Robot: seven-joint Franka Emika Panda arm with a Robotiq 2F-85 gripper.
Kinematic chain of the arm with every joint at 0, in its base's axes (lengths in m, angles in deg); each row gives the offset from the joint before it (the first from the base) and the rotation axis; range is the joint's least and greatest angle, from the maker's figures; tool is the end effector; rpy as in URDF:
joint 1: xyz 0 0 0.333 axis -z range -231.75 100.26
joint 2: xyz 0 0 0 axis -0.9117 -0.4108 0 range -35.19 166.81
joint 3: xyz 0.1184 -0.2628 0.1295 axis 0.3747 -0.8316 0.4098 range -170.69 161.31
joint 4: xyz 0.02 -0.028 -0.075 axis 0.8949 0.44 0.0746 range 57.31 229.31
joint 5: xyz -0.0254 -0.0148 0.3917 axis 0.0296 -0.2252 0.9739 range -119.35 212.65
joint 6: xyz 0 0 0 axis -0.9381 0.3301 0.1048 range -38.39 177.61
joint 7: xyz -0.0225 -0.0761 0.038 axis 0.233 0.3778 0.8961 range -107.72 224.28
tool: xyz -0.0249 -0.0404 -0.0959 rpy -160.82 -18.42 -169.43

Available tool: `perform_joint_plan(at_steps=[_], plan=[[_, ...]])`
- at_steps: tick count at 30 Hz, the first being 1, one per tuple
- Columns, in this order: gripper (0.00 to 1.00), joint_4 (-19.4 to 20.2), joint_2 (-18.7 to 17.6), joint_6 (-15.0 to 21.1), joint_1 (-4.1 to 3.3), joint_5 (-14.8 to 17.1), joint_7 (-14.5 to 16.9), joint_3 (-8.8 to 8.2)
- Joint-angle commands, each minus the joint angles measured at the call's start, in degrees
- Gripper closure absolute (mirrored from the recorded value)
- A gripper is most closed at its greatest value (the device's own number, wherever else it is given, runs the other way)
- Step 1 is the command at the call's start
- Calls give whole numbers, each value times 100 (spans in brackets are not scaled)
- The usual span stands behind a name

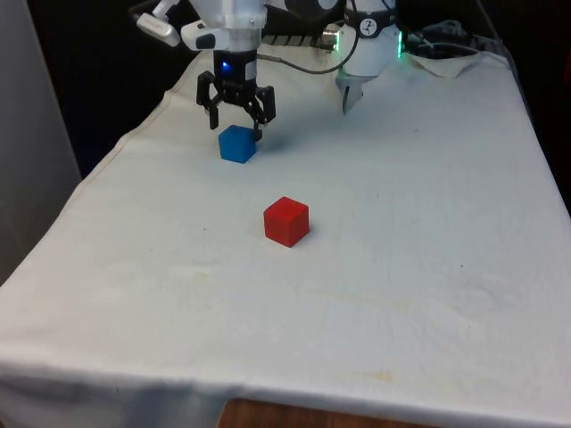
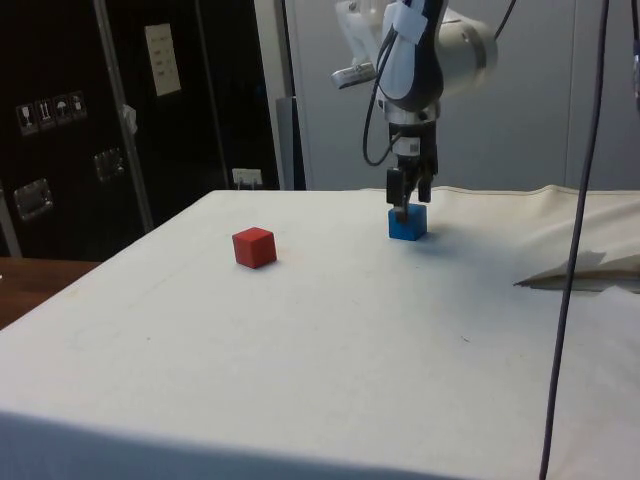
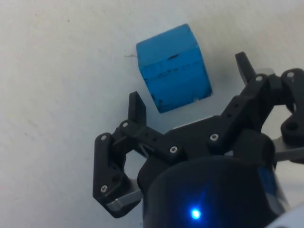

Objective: Stack the two cubes.

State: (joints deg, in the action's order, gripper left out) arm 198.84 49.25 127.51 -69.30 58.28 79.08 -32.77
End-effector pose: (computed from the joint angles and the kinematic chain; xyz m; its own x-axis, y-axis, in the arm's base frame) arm 0.4118 -0.2135 0.1873 0.9707 -0.2295 0.0711 -0.2357 -0.9672 0.0953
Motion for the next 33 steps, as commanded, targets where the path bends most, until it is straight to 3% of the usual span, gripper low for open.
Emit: perform_joint_plan(at_steps=[1,3,4,5,12,13,14,19,20,21,22,25,28,29,30,33], plan=[[0,11,86,0,120,189,143,178],[0,-6,52,0,109,218,149,183],[0,-11,-29,0,0,57,23,17],[0,-17,40,-6,109,223,143,183],[0,-97,-17,-17,74,223,97,178],[0,-92,-74,0,0,97,17,57],[0,-103,-23,-11,74,223,92,183],[0,-132,-74,-6,97,264,86,235],[0,-138,-86,-11,97,275,92,241],[0,-138,-143,0,0,138,0,97],[0,-160,-126,-11,103,309,97,258],[0,-189,-172,-11,109,338,103,281],[0,-212,-201,-11,103,372,109,286],[0,-218,-281,0,0,235,6,143],[0,-212,-206,-17,103,378,115,286],[2,-218,-212,-17,97,384,115,269]])
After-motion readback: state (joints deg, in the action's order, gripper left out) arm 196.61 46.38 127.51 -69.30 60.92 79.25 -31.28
